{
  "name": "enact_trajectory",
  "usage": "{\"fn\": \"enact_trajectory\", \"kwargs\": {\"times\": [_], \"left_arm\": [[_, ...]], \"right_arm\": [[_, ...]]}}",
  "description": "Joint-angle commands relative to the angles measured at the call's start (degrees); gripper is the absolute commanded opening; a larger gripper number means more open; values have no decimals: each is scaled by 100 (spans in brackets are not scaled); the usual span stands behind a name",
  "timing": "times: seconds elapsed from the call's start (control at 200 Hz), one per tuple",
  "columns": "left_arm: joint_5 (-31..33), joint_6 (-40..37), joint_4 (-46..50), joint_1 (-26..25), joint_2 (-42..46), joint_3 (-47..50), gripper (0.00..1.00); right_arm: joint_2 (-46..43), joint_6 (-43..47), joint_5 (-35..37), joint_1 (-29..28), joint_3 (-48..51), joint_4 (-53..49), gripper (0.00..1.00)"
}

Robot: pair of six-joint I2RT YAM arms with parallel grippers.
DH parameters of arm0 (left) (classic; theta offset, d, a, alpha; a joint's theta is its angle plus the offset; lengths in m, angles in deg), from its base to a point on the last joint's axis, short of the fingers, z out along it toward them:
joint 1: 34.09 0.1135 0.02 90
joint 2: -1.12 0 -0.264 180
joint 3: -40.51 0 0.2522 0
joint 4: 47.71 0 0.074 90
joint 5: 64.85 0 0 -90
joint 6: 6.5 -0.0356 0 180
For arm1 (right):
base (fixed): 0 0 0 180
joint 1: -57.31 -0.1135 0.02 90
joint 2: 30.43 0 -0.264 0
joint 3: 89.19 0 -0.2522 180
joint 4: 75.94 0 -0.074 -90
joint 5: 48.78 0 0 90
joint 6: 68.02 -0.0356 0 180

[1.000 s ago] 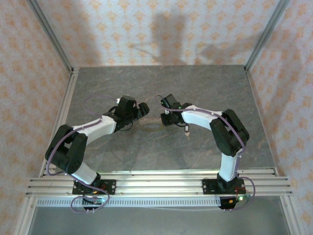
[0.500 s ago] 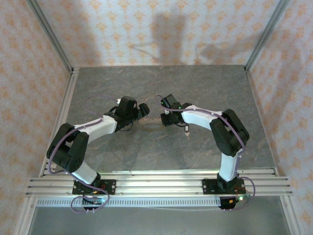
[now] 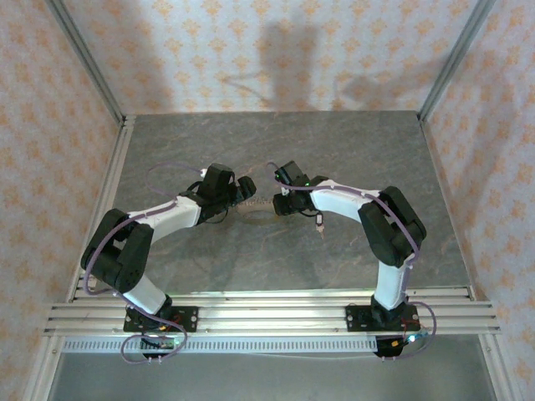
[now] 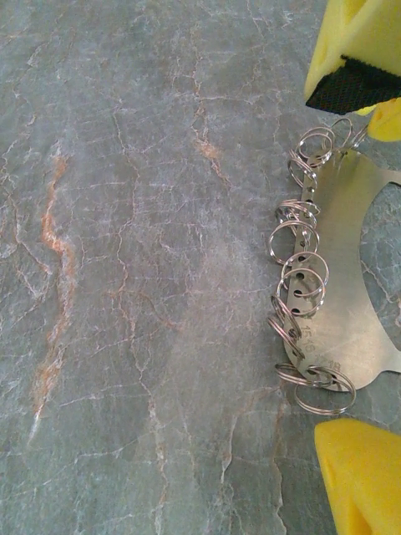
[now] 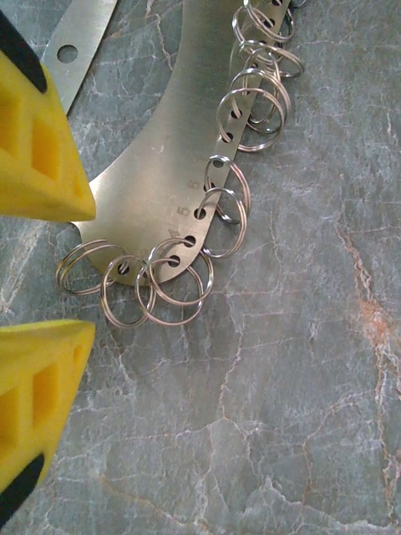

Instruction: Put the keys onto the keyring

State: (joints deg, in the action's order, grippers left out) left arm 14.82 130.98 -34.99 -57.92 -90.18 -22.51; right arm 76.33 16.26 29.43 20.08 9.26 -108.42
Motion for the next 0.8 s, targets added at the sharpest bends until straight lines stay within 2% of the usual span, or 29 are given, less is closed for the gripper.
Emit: {"fn": "enact_trajectory", "kwargs": {"times": [0.0,0.115,0.245,0.796], "left_arm": [[-47,-125,-87,71,-79,-184,96],[-59,-125,-90,72,-82,-195,96],[-57,-117,-90,72,-81,-205,96],[-56,-130,-63,72,-105,-231,96]], "right_arm": [[-283,4,45,-25,222,156,40],[-475,-19,51,-27,408,319,44],[-468,22,71,-28,455,351,45],[-112,100,-148,-29,276,378,32]]}}
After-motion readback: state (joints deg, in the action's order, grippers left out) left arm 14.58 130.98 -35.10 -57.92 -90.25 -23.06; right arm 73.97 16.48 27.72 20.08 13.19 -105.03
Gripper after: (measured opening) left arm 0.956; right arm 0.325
